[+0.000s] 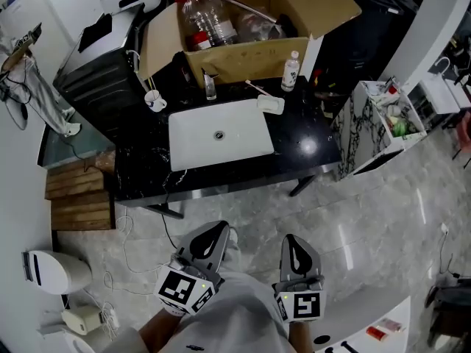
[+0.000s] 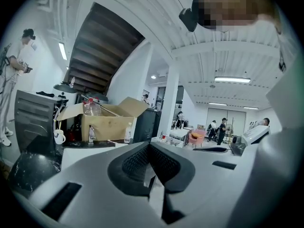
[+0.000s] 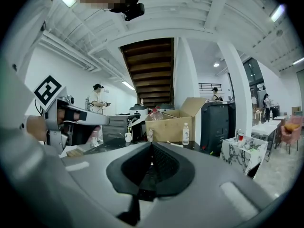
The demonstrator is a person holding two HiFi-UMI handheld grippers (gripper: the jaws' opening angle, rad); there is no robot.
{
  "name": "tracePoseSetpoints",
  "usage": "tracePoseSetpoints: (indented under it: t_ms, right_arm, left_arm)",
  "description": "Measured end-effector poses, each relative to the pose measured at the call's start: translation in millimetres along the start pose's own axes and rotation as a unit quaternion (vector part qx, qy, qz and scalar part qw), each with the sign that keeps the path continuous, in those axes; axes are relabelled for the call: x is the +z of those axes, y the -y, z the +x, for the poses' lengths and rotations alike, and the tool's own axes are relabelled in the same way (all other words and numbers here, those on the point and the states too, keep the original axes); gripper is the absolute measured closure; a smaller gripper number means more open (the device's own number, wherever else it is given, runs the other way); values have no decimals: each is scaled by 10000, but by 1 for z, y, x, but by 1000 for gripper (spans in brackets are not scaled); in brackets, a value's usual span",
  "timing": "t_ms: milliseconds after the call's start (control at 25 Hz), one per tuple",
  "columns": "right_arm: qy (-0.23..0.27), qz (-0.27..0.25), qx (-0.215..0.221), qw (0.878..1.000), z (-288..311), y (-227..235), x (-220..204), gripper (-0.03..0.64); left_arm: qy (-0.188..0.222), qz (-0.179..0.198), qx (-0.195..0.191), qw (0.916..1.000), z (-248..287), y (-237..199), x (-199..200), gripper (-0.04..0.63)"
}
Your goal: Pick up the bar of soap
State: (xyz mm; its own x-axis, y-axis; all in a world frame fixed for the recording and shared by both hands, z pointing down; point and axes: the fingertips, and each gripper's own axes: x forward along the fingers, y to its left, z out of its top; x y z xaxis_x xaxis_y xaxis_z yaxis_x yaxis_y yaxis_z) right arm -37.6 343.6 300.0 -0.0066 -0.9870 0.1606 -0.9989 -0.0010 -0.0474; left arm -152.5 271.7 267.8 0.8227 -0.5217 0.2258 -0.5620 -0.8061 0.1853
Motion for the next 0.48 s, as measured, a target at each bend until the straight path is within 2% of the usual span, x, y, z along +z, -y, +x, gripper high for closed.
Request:
tracePoseSetpoints:
  t_ms: [320, 480]
  right_arm:
    - [319, -43, -324, 9990, 79, 13, 35, 607]
    - [309, -50, -372, 9988, 116, 12, 40, 607]
  left_arm:
    - [74, -113, 43, 9999, 39, -71, 28, 595]
    - [42, -129, -11, 9999, 57, -101, 33, 595]
